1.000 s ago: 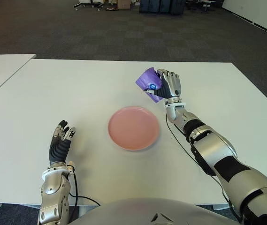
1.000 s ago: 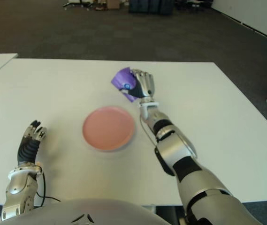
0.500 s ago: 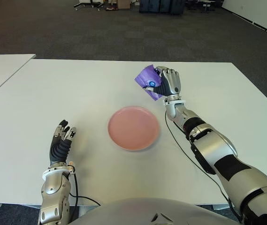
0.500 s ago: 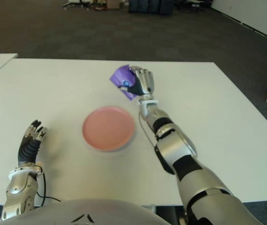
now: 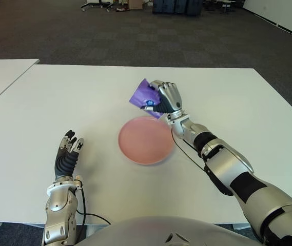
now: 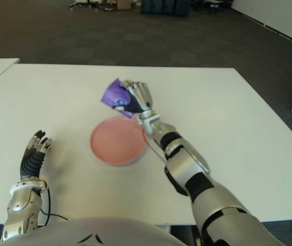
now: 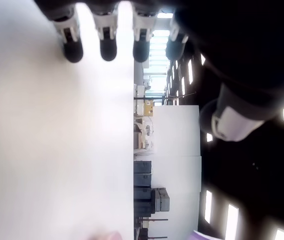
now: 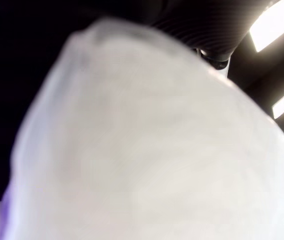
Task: Put the tissue paper into the plate.
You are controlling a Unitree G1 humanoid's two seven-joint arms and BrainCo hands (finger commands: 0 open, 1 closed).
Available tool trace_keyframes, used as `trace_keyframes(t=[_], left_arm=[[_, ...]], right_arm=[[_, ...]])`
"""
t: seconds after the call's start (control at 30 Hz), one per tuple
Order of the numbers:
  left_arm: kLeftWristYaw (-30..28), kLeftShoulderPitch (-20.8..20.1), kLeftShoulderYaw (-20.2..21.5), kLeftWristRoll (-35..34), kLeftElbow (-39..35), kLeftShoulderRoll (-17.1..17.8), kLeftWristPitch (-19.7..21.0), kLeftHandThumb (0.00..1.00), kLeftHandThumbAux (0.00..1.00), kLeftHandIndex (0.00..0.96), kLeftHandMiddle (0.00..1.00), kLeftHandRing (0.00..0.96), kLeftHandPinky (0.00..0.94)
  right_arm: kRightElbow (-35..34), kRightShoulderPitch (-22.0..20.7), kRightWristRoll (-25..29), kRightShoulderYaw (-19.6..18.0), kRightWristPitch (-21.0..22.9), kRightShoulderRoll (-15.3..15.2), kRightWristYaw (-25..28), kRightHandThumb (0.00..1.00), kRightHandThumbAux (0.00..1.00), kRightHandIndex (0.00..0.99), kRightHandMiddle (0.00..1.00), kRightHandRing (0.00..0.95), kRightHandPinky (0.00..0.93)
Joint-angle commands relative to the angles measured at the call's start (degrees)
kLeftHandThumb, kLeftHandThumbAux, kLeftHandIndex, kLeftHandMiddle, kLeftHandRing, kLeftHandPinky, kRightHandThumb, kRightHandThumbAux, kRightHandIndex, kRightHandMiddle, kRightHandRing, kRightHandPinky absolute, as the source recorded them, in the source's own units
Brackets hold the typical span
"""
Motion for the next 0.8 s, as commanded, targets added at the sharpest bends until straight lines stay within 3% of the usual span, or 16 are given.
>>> trace_keyframes(t=[0.03, 0.33, 0.8], left_arm=[[0.5, -0.5, -0.4, 0.5, 1.1, -0.3, 0.1, 0.000, 0.528, 0.000, 0.000, 0.000, 0.036], [0.3, -0.4, -0.6, 0.0, 0.5, -0.6, 0.6, 0.011, 0.538, 0.000, 0.000, 0.000, 0.020], [0.6, -0.2, -1.0, 0.9, 0.4, -0.7, 0.5, 0.000, 0.544, 0.000, 0.000, 0.000, 0.016]], right_arm=[[-0.3, 1.1, -2.6, 3.5, -3.8, -0.2, 2.8, 0.857, 0.672, 0.412, 0.541, 0.890, 0.867], [-0.6, 1.9, -5.3, 7.9, -9.2, -1.0, 9.1, 0.857, 0.673, 0.409, 0.540, 0.865, 0.830], [-1.8, 1.2, -10.2, 14.2, -9.2, -2.6, 10.1, 0.855, 0.674, 0.403, 0.536, 0.847, 0.828]])
